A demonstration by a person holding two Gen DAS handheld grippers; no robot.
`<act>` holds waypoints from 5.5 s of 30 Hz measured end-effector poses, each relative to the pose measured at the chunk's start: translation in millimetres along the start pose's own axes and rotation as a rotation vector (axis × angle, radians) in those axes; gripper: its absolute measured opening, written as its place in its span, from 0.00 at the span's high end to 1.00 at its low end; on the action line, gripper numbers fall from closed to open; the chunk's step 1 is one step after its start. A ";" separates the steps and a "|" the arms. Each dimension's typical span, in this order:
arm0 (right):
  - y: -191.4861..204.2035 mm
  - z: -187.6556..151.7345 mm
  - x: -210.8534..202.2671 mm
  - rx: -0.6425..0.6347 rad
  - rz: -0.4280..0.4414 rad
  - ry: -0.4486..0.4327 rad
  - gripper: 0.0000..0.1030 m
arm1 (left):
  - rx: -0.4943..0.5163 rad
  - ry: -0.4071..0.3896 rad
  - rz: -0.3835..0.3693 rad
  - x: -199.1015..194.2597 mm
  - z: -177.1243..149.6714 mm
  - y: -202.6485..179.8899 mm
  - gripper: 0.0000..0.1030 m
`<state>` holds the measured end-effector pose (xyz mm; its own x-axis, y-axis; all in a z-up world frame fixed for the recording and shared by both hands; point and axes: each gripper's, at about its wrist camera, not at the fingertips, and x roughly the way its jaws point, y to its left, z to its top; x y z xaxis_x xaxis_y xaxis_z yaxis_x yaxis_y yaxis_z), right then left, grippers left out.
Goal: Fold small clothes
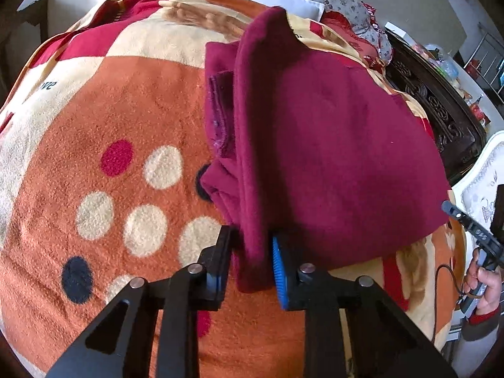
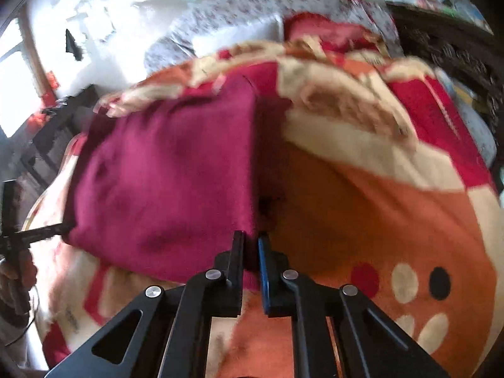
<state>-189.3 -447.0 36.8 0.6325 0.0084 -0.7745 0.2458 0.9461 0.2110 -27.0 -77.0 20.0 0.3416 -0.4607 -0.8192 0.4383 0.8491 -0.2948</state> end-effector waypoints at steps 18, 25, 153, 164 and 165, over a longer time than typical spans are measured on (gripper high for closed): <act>84.4 34.5 -37.8 -0.100 0.065 -0.083 0.63 | 0.078 -0.129 0.173 -37.3 -3.3 -28.0 0.59; 163.9 74.5 3.1 -0.185 0.190 -0.094 0.59 | 0.048 -0.146 0.162 -33.8 1.7 -22.2 0.55; 30.5 26.3 -29.7 -0.068 0.068 -0.094 0.85 | 0.375 -0.093 -0.112 28.7 7.1 -182.5 0.45; 6.6 56.0 -61.7 0.072 0.130 -0.235 0.38 | 0.417 -0.156 -0.072 17.0 -0.1 -185.0 0.45; 8.7 66.3 -57.7 0.083 0.123 -0.239 0.30 | 0.417 -0.167 -0.070 14.7 2.1 -186.6 0.45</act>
<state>-175.0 -460.7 122.8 0.8139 0.0356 -0.5799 0.2097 0.9129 0.3502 -102.0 -242.8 64.0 0.4132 -0.5780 -0.7037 0.7511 0.6532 -0.0955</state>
